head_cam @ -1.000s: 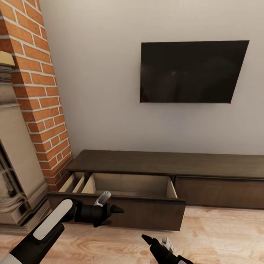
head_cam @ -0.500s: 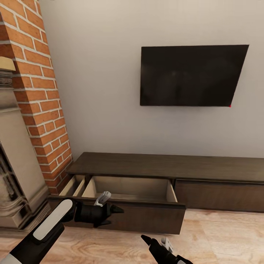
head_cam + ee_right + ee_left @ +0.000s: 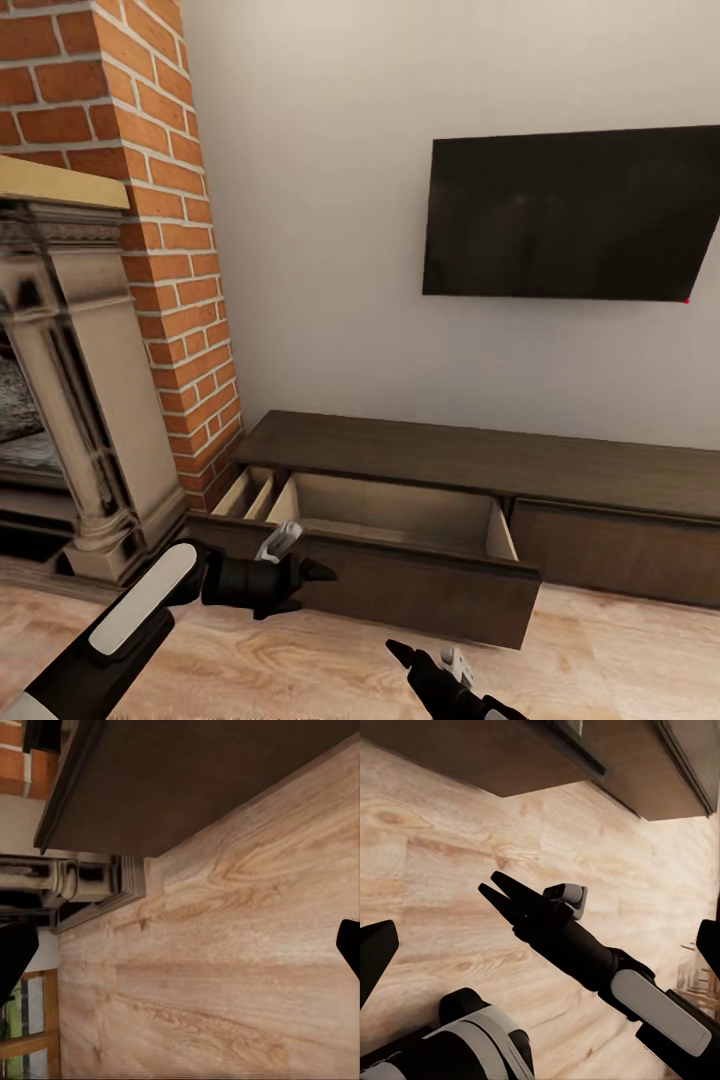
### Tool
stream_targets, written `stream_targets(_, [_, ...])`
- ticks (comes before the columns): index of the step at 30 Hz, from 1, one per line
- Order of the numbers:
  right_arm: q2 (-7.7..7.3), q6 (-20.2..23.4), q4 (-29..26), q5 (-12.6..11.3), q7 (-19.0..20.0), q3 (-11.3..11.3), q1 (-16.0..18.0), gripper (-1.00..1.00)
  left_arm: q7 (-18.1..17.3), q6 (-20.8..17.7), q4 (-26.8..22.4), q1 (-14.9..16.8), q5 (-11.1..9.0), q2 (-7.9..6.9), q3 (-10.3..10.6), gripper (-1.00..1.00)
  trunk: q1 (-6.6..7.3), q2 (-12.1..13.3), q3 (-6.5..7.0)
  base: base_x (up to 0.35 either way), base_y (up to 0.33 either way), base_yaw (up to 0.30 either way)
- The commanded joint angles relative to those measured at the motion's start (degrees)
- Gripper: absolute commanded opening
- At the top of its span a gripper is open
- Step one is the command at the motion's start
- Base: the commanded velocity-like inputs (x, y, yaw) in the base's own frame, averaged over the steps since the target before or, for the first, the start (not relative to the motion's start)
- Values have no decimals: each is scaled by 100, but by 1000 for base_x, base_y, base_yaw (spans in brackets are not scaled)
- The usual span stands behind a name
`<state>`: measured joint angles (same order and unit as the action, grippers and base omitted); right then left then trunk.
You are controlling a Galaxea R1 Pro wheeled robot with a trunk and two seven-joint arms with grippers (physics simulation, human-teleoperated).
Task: Place each of the two pumpkins and all three candles from the living room inside a cabinet in the living room (use any cabinet), then make sure every cabinet is closed, and position the cauldron so it is next to a table in the living room.
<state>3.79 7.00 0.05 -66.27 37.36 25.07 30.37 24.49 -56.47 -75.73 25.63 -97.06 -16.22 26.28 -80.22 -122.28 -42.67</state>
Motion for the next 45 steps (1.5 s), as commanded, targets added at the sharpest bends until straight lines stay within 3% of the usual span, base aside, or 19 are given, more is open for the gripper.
stream_targets(1, [-1,38,4,-58,20,28,4,100,55,4,-3,5,-59,-1,9,100,1,-3,-6,-12,2,269])
stream_targets(9, [-2,30,4,-59,20,27,4,100,55,12,-6,6,-49,-2,-28,100,1,-3,-6,-20,-3,269])
stream_targets(22, [1,25,4,-44,17,39,4,100,55,5,-11,3,-36,-65,-346,100,1,-3,-6,-103,-71,269])
stream_targets(25, [8,-14,4,-45,-54,155,4,100,119,11,-5,2,-10,-80,-391,100,1,-3,-6,-4,-3,270])
stream_targets(29, [17,-109,4,-63,-263,515,4,100,726,24,-4,-5,-5,-84,-430,100,1,-3,-6,-1,-1,271])
stream_targets(37, [25,-196,-19,-64,-821,658,4,100,2090,37,0,-7,15,-66,-962,100,177,318,138,0,0,272])
stream_targets(42, [32,-382,-38,-49,-1273,672,4,100,2682,162,43,-6,53,-67,-1077,100,287,518,228,0,0,272])
stream_targets(45, [39,-430,-45,-1,-1635,848,4,100,2890,265,103,-6,171,-69,-1098,100,353,639,281,0,0,272])
